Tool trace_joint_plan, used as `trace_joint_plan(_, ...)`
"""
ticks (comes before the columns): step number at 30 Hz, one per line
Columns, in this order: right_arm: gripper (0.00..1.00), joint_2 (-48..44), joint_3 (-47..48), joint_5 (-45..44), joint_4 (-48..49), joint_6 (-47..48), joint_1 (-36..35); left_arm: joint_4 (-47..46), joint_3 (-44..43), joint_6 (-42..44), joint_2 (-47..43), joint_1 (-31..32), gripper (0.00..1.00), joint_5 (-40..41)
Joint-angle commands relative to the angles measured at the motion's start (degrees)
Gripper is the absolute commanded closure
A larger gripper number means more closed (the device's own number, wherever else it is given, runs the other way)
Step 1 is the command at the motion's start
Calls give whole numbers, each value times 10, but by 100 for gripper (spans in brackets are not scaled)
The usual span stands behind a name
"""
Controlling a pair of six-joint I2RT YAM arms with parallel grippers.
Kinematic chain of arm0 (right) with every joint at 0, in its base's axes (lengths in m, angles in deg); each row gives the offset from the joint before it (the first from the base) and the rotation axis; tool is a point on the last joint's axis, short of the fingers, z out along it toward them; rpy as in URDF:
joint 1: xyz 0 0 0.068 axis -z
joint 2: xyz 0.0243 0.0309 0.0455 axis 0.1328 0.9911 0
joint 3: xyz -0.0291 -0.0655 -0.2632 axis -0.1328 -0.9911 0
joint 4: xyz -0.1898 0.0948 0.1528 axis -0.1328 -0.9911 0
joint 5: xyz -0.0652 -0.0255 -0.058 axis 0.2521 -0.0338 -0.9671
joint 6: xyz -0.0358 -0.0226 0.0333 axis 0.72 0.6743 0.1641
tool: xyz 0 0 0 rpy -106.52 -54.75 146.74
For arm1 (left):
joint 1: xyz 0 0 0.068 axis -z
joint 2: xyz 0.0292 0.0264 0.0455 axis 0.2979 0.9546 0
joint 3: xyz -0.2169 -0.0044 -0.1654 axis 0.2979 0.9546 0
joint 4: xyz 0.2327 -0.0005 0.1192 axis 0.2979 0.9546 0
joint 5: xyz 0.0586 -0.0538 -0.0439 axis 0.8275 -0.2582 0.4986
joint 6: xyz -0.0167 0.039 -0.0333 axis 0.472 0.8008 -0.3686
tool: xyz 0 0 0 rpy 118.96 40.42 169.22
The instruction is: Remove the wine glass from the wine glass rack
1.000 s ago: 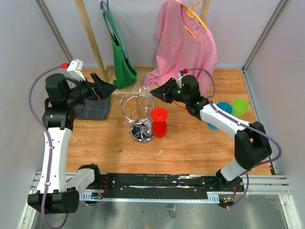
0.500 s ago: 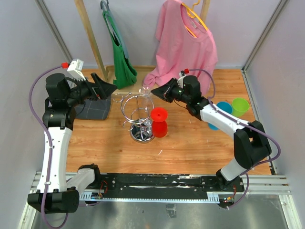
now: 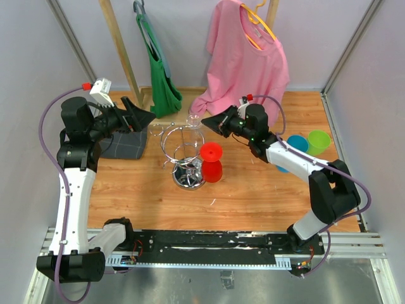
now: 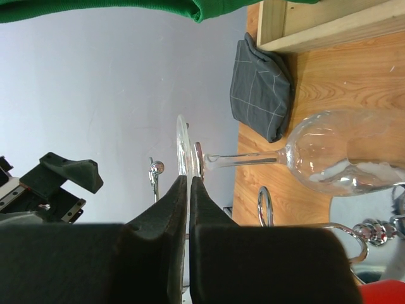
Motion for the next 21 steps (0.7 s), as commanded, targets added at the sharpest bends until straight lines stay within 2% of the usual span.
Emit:
trace_joint_plan(1, 99, 9, -10, 12, 64, -28, 13, -12, -11, -2, 2, -4, 5, -10)
trace_joint_plan(7, 99, 17, -20, 10, 112, -59, 16, -12, -11, -4, 3, -4, 5, -11)
trace_joint_plan(21, 99, 26, -3, 28, 105, -54, 18, -13, -12, -2, 3, -4, 5, -15)
